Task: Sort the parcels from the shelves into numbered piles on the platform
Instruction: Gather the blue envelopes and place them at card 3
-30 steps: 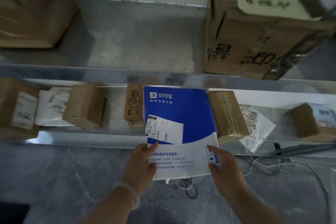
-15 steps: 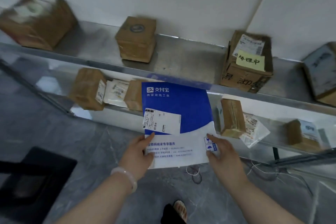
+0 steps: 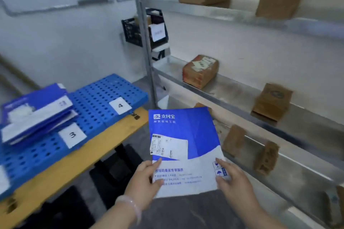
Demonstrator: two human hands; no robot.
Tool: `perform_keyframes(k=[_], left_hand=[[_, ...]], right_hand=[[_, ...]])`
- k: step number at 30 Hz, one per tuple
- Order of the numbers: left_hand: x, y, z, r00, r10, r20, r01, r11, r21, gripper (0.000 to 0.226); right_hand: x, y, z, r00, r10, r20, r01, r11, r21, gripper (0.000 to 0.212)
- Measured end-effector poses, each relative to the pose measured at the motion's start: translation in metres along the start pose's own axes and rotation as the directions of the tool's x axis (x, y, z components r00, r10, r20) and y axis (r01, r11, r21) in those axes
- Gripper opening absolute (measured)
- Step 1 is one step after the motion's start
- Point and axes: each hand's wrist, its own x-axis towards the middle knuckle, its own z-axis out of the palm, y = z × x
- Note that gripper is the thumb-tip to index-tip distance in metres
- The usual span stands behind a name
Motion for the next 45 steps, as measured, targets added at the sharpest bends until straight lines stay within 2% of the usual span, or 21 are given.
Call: perform_keyframes(k=[5, 9, 16, 23, 28, 31, 34, 37, 41, 45], left_hand=[[-0.016, -0.049, -0.111, 0.982, -0.03, -0.186, 0.03, 1.0, -0.003, 0.056], [-0.023, -0.088, -0.171, 0.946, -0.096, -0.31, 0.08, 0.995, -0.065, 0.057], [-0.016, -0.143, -0.251, 0.863, -0.242, -0.443, 0.199, 0.97, -0.143, 0.057], [0.032, -0.183, -0.335, 0.766, -0.334, -0.549, 0.269, 0.943, -0.198, 0.056], [0.073, -0.205, -0.39, 0.684, -0.43, -0.589, 0.333, 0.903, -0.273, 0.054], [0.093, -0.217, -0.421, 0.659, -0.46, -0.595, 0.36, 0.888, -0.288, 0.054], [0.108, -0.233, -0.444, 0.648, -0.478, -0.593, 0.402, 0.876, -0.267, 0.054], [0.117, -0.25, -0.458, 0.652, -0.491, -0.578, 0.448, 0.864, -0.229, 0.053], [0.125, -0.27, -0.469, 0.701, -0.516, -0.493, 0.525, 0.841, -0.133, 0.053], [0.129, -0.278, -0.473, 0.694, -0.537, -0.479, 0.619, 0.786, 0.016, 0.059]], right_hand=[[0.022, -0.099, 0.077, 0.981, -0.175, 0.081, 0.168, 0.982, 0.086, 0.047], [0.039, -0.168, 0.128, 0.946, -0.297, 0.128, 0.285, 0.953, 0.103, 0.046], [0.089, -0.26, 0.218, 0.887, -0.39, 0.248, 0.367, 0.92, 0.137, 0.048], [0.17, -0.341, 0.315, 0.784, -0.468, 0.409, 0.452, 0.881, 0.142, 0.045], [0.226, -0.397, 0.373, 0.716, -0.487, 0.501, 0.5, 0.858, 0.118, 0.044], [0.251, -0.421, 0.404, 0.679, -0.494, 0.543, 0.513, 0.848, 0.13, 0.043], [0.265, -0.436, 0.432, 0.677, -0.468, 0.568, 0.499, 0.859, 0.114, 0.042], [0.273, -0.442, 0.454, 0.67, -0.431, 0.605, 0.495, 0.866, 0.069, 0.042], [0.276, -0.445, 0.464, 0.653, -0.363, 0.665, 0.518, 0.855, -0.041, 0.048], [0.268, -0.443, 0.453, 0.695, -0.334, 0.637, 0.503, 0.859, -0.099, 0.06]])
